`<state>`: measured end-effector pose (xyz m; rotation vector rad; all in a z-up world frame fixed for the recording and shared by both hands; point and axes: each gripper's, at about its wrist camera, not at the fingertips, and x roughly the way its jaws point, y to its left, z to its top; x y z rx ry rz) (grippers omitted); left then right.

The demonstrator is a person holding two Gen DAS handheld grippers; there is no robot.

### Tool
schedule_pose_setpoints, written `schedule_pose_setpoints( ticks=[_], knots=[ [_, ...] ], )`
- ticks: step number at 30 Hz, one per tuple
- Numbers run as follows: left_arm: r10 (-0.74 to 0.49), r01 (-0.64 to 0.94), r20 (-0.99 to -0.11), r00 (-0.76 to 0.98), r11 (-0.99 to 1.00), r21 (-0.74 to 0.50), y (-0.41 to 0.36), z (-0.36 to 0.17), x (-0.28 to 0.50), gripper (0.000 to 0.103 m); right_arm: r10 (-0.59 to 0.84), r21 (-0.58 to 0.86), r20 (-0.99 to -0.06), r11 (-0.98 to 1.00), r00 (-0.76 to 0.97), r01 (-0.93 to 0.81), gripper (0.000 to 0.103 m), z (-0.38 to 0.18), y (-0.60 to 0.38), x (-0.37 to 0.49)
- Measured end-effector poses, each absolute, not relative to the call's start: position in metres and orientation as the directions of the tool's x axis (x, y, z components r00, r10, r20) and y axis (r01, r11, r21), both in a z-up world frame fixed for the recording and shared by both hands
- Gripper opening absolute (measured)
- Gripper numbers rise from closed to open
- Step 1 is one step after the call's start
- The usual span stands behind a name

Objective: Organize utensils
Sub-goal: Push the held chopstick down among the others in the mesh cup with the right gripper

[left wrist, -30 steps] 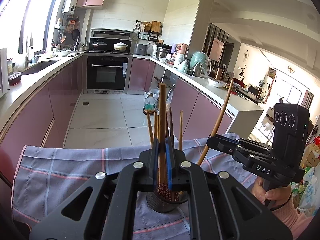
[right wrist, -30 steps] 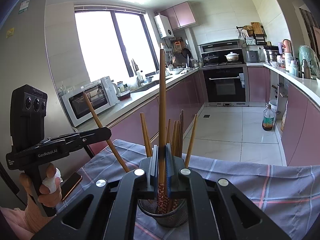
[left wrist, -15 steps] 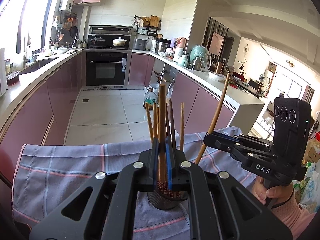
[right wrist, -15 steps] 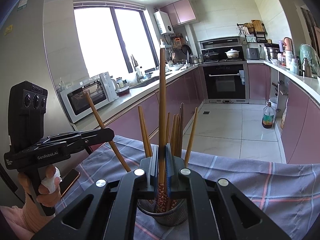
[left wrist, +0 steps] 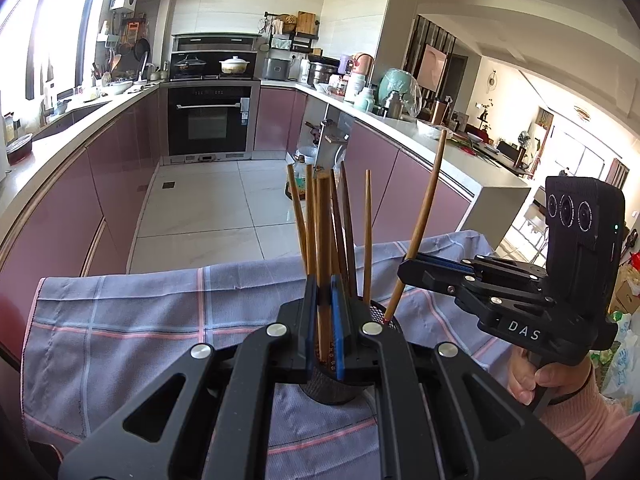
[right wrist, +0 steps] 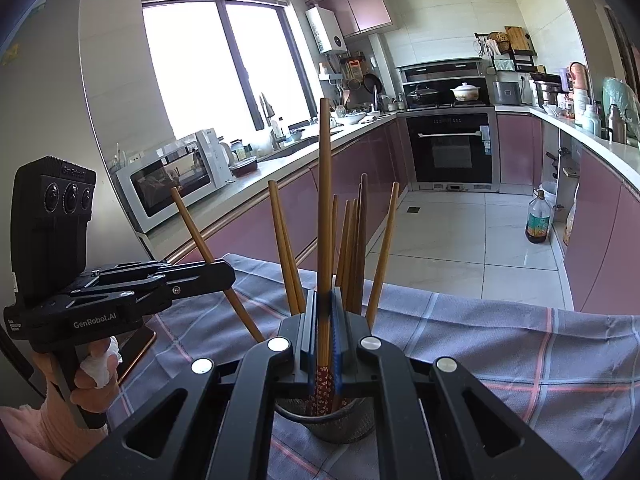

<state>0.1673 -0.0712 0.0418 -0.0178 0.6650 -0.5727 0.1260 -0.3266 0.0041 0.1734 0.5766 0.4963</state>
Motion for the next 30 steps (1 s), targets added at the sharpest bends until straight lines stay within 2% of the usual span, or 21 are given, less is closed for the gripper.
schedule_pose_setpoints(
  ticks=[18,21,23,26,28,30],
  knots=[
    [-0.518,0.514,-0.628,0.581,0.832,-0.211,-0.077,0.028,0.184,0.007,0.488,0.303,-0.550,0.873,0.678,-0.383,0.005,-0.015,-0.319,0.136],
    [-0.485,0.507,-0.652,0.582,0.844,-0.175,-0.084,0.029,0.190,0.007,0.472,0.295,-0.556,0.881,0.684,-0.369,0.005,-0.014,-0.318,0.138],
    [-0.487,0.517,-0.662,0.570,0.838,-0.173,-0.087,0.029,0.192,0.007,0.502,0.343,-0.564,0.865,0.655,-0.367,0.005,-0.014,-0.322,0.143],
    [-0.445,0.497,-0.674,0.589,0.858,-0.133,-0.093,0.027,0.198,0.008,0.454,0.289,-0.579,0.891,0.677,-0.350,0.005,-0.012,-0.322,0.141],
    [-0.447,0.504,-0.691,0.567,0.853,-0.138,-0.098,0.024,0.203,0.008,0.498,0.375,-0.571,0.865,0.653,-0.332,0.005,-0.012,-0.331,0.148],
    [-0.416,0.516,-0.692,0.589,0.853,-0.074,-0.106,0.024,0.199,0.009,0.475,0.348,-0.561,0.878,0.678,-0.327,0.005,-0.005,-0.330,0.148]
  ],
)
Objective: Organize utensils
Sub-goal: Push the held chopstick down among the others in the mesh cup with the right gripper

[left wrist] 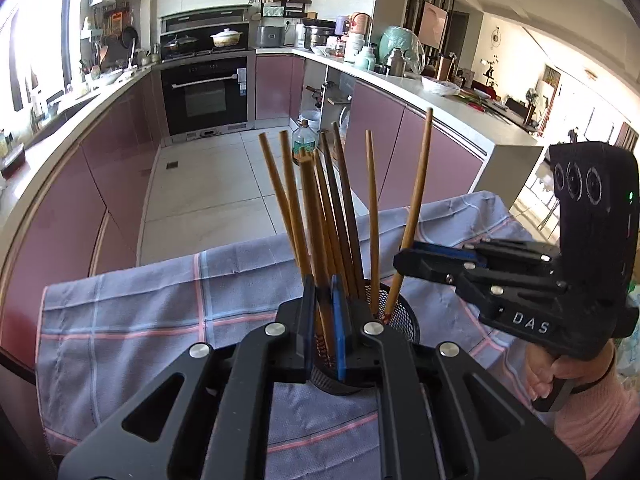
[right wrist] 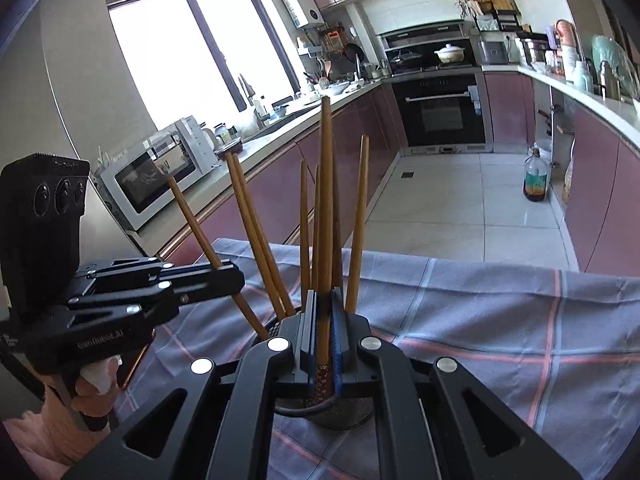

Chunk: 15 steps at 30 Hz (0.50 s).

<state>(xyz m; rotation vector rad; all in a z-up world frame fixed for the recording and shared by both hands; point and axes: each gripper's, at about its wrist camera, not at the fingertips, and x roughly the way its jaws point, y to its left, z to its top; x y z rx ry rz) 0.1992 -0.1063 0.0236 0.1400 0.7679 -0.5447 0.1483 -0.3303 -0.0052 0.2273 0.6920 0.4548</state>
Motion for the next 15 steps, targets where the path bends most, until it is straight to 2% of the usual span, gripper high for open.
schedule_pose_setpoints(
  ticks=[5,15],
  knots=[
    [-0.393,0.515,-0.699,0.597,0.856,-0.042,-0.110,0.019,0.195,0.010,0.476,0.315,-0.581,0.880,0.661,-0.356,0.005,-0.006,-0.326,0.145],
    [-0.406,0.520,-0.705,0.582,0.852,-0.061,-0.111,0.010,0.196,0.009,0.472,0.315,-0.582,0.882,0.662,-0.351,0.006,-0.010,-0.328,0.147]
  ],
)
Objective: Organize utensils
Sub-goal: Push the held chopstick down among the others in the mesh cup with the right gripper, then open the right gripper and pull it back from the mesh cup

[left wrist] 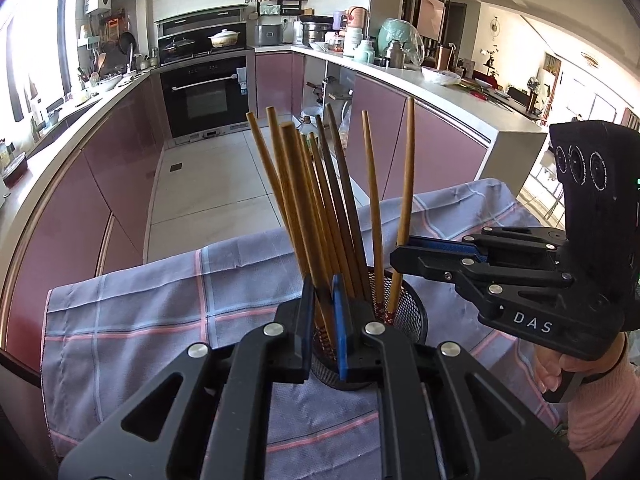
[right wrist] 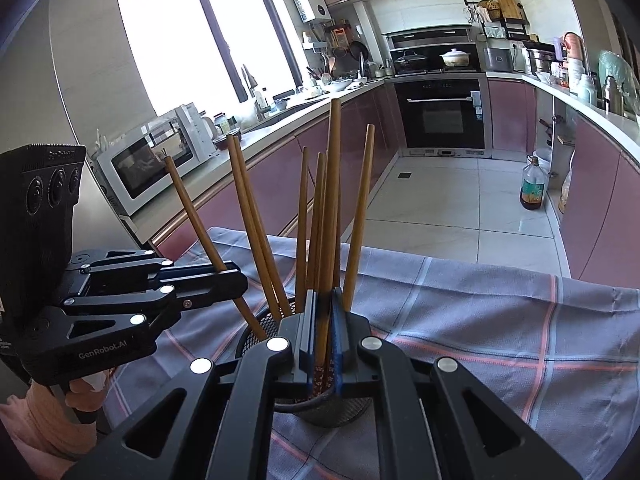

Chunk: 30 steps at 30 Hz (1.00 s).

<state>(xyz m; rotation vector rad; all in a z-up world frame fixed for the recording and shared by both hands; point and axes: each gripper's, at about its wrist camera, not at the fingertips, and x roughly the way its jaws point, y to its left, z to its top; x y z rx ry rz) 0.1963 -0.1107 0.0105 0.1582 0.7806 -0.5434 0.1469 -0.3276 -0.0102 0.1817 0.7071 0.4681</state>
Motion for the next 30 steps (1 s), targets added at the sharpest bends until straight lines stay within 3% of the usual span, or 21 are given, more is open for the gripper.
schedule_pose_setpoints(
  ticks=[19,30],
  knots=[
    [-0.445,0.501,-0.701,0.557,0.854,-0.144,-0.108,0.000,0.213,0.009,0.473,0.319,-0.585,0.881,0.658,-0.349,0.006,-0.016,-0.324,0.151],
    [-0.428,0.453,-0.673,0.603,0.878,-0.152,-0.100,-0.007,0.212,0.035,0.467,0.315,-0.571,0.884,0.675,-0.345,0.014,-0.016,-0.324,0.145]
  ],
)
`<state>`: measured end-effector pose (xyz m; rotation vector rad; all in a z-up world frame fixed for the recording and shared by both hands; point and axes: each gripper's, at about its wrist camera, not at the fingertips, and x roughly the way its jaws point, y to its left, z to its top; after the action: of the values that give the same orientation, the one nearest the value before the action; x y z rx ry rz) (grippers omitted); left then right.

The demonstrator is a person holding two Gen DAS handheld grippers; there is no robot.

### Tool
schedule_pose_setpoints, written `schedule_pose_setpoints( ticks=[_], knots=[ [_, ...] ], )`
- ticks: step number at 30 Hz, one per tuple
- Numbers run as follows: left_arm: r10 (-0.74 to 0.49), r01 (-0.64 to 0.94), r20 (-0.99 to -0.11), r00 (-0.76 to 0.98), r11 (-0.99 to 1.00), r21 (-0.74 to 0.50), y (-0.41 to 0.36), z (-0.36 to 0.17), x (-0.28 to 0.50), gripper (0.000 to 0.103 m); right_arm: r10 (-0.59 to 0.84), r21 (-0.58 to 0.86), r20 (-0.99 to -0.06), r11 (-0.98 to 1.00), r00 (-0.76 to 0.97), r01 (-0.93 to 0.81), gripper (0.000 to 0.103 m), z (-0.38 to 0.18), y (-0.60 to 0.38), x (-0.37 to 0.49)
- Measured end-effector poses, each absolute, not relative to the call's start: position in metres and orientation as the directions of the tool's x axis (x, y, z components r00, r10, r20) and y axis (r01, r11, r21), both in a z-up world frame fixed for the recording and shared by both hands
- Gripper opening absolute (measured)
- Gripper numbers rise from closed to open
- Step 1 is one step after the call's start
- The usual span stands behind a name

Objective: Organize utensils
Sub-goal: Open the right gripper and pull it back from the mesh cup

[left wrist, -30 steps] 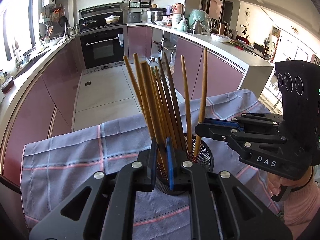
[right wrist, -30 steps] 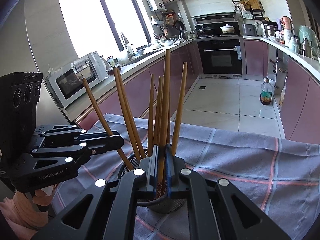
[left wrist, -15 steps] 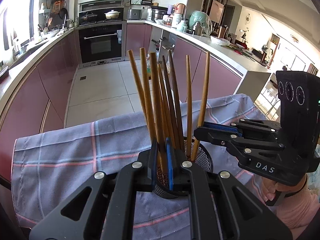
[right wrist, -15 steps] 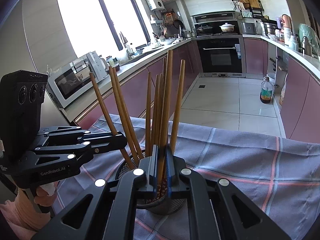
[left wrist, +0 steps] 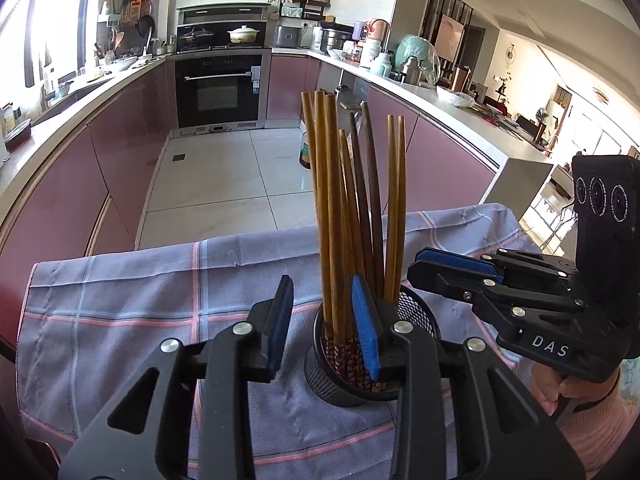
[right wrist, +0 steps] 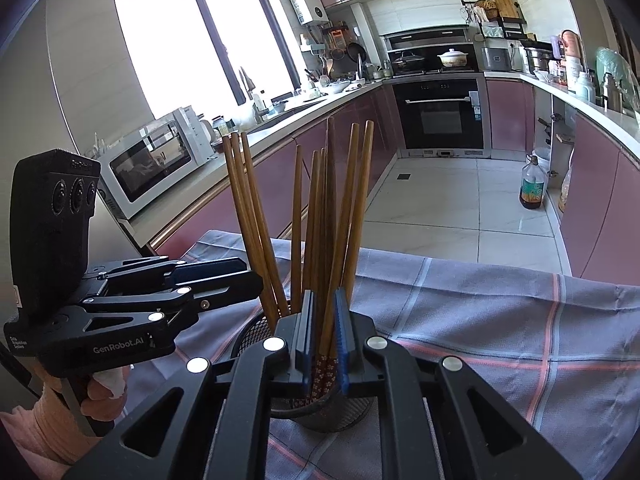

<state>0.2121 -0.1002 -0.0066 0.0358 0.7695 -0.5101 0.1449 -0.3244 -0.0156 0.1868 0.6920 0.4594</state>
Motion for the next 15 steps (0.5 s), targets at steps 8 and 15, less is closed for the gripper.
schedule_pose_setpoints(
  ticks=[8,15],
  knots=[
    [-0.377,0.409,-0.624,0.685,0.907,-0.100,-0.093,-0.010,0.197,0.060,0.433,0.271,-0.544,0.901,0.719,-0.338,0.041,-0.013,-0.322,0.132],
    [-0.300,0.322,-0.577,0.759,0.944,-0.068,-0.081,-0.017,0.184,0.089,0.394,0.251,-0.503,0.918,0.769,-0.307,0.078,-0.015,-0.327,0.120]
  ],
)
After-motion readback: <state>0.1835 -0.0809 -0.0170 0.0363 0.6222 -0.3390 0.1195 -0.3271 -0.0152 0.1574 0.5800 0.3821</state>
